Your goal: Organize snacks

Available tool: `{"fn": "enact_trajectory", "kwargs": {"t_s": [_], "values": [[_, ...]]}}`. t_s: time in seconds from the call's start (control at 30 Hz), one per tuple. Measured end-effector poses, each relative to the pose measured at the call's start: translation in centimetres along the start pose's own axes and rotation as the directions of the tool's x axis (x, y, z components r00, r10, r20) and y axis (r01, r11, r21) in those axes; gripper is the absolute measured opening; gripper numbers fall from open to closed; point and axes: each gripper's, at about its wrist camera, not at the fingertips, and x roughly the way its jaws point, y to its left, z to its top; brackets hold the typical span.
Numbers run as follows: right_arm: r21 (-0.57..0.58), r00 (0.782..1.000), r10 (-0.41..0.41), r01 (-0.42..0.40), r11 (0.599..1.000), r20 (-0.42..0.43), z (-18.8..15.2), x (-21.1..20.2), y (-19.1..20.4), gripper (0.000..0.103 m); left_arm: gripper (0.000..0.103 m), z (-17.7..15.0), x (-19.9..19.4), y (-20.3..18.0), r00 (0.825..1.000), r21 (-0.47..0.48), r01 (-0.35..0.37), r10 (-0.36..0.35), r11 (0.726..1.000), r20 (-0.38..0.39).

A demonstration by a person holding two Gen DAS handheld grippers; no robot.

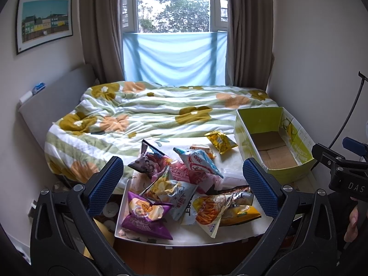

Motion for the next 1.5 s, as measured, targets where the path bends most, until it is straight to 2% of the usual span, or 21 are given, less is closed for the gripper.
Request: {"fn": "enact_trajectory", "kwargs": {"t_s": [0.9, 1.13, 1.33, 1.5], "values": [[0.001, 1.0, 0.007, -0.007, 1.0, -0.004, -0.1, 0.1, 0.1, 0.103, 0.103, 0.0, 0.5, -1.2, 1.0, -0.004, -0.004, 0.004, 1.0, -0.016], [0.002, 0.997, 0.043, -0.043, 0.999, -0.058, -0.8, 1.0, 0.0, 0.103, 0.103, -0.8, 1.1, 0.4, 0.996, -0.057, -0.042, 0.037, 0.998, -0.086], [0.004, 0.98, 0.122, -0.123, 0.992, -0.159, -3.0, 4.2, -1.5, 0.103, 0.102, -4.2, 2.7, 1.0, 0.984, -0.096, -0.077, 0.06, 0.992, -0.168], [0.02, 0.942, 0.214, -0.216, 0.976, -0.259, -5.4, 7.8, -2.1, 0.103, 0.103, -8.2, 5.8, -0.5, 0.964, -0.095, -0.037, 0.011, 0.995, -0.265]]}}
